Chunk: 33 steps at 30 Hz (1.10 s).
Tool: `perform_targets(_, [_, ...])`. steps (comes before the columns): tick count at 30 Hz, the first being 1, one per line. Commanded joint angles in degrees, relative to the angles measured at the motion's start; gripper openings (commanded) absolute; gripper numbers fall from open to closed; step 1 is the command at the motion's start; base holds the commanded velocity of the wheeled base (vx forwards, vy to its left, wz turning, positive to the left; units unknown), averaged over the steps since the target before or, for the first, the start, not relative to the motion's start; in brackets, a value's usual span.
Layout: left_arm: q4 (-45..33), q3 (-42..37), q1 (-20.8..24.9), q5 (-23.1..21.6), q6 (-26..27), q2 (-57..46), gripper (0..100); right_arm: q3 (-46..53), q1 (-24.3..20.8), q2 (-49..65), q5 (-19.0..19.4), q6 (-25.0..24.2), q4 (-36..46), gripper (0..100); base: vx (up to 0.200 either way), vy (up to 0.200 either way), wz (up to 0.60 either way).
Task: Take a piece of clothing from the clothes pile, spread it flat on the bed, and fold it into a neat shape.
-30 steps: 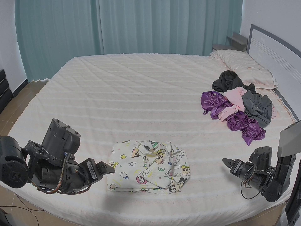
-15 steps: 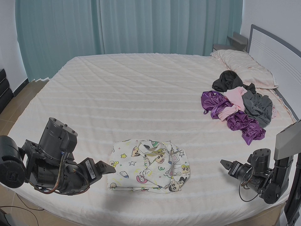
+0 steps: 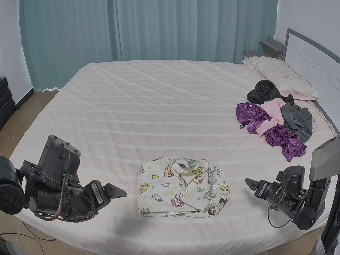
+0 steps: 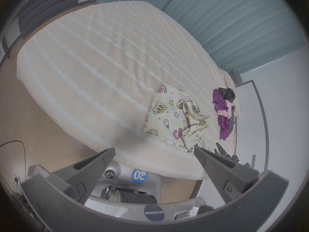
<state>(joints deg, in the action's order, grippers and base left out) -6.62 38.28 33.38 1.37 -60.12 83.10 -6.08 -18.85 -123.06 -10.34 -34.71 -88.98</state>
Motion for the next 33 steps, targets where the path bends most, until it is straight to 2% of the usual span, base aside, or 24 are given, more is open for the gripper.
perform_targets(1, [0.03, -0.22, -0.24, -0.75, 0.01, -0.05, 100, -0.86, -3.48, 1.60, -0.56, 2.01, -0.23, 100, 0.000, 0.000, 0.00])
perform_targets(2, [0.03, -0.31, -0.33, -1.19, 0.01, 0.04, 100, -1.74, -5.85, 2.13, -1.18, 3.33, 0.30, 100, 0.000, 0.000, 0.00])
perform_targets(4, [0.03, -0.31, -0.33, -1.19, -0.08, 0.04, 100, -2.18, -6.99, 2.04, -1.35, 3.86, 0.39, 100, 0.000, 0.000, 0.00])
perform_targets(5, [0.03, -0.40, -0.24, -1.19, -0.08, 0.04, 100, -3.15, -9.81, 1.69, -1.53, 5.44, 1.44, 100, 0.000, 0.000, 0.00])
perform_targets(8, [0.03, -0.40, -0.24, -1.10, -0.08, 0.22, 100, -6.13, -13.23, 1.77, -1.70, 8.34, 5.22, 100, 0.000, 0.000, 0.00])
perform_targets(13, [0.03, -0.40, -0.24, -1.01, -0.08, 0.48, 100, -13.25, -17.72, 2.21, -6.36, 11.59, 14.36, 100, 0.000, 0.000, 0.00])
perform_targets(14, [0.03, -0.40, -0.24, -1.10, -0.17, 0.48, 100, -16.68, -20.00, 2.13, -8.03, 12.12, 18.58, 100, 0.000, 0.000, 0.00])
perform_targets(19, [0.12, -0.40, -0.24, -1.01, -0.17, 0.48, 100, -23.10, -25.19, 2.13, -9.00, 12.12, 28.86, 100, 0.000, 0.000, 0.00])
perform_targets(21, [0.12, -0.40, -0.24, -1.01, -0.17, 0.48, 100, -24.15, -26.50, 2.21, -9.44, 12.03, 31.15, 100, 0.000, 0.000, 0.00])
perform_targets(25, [0.20, -1.01, -0.24, -1.01, -0.17, 0.39, 100, -25.65, -28.79, 1.77, -12.78, 12.29, 32.99, 100, 0.000, 0.000, 0.00])
perform_targets(30, [0.91, -1.28, -0.24, -1.10, -0.17, 0.48, 100, -27.40, -29.23, 1.51, -13.48, 12.73, 36.24, 100, 0.000, 0.000, 0.00])
perform_targets(33, [0.99, -1.63, -0.16, -1.10, -0.17, 0.39, 100, -29.60, -29.23, 1.34, -14.62, 13.09, 41.25, 100, 0.000, 0.000, 0.00])
